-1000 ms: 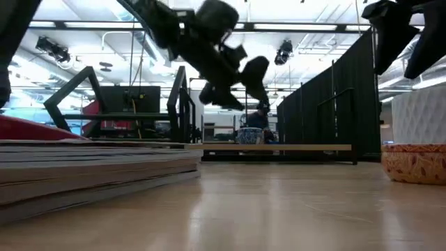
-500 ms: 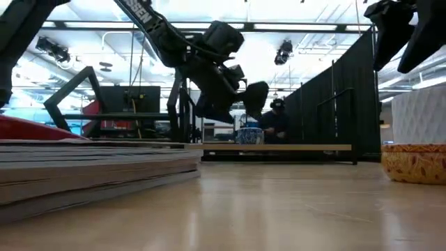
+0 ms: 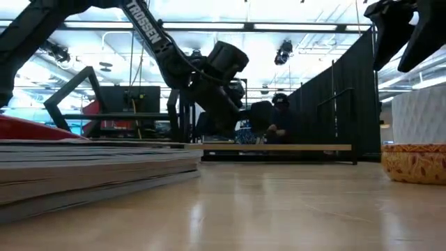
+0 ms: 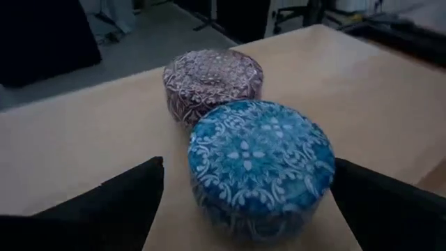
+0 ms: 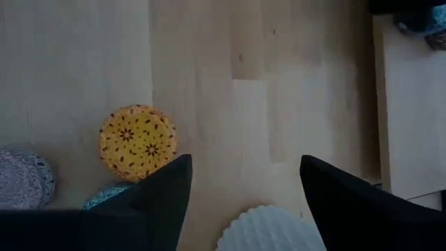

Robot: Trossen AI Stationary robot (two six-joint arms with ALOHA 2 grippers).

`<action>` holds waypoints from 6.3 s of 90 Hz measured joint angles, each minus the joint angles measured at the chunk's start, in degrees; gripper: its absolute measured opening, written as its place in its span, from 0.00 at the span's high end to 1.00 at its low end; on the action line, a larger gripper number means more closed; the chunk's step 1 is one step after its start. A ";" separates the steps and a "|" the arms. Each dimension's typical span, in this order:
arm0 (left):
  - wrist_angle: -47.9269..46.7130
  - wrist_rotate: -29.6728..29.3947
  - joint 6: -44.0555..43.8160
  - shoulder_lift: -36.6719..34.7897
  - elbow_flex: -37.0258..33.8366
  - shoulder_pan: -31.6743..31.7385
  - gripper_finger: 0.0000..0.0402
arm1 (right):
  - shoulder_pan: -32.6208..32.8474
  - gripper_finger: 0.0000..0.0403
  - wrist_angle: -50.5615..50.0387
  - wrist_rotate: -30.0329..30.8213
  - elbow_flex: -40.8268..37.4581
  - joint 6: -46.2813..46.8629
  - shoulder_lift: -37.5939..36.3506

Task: Stock shelves
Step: Remove the blue scented candle from the shelf, then remove the red scented candle from the shelf

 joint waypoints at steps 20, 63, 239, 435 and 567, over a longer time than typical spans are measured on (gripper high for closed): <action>0.66 2.45 -1.96 0.28 0.02 1.23 0.17 | 0.00 0.42 0.20 -0.04 0.00 0.00 0.00; -1.97 5.47 -3.75 -1.20 -0.08 0.23 0.33 | 0.00 0.42 0.59 -0.61 0.00 1.59 0.00; -4.71 44.43 22.71 -0.40 7.93 -20.95 0.03 | 4.55 0.51 20.21 2.80 0.09 6.54 -7.54; 3.23 8.91 19.41 7.56 8.94 8.42 0.17 | -3.04 0.51 6.80 6.73 0.07 -5.01 -8.74; -25.38 9.55 22.01 12.07 31.06 3.83 0.22 | -4.22 0.51 6.49 5.22 0.07 -5.07 -8.72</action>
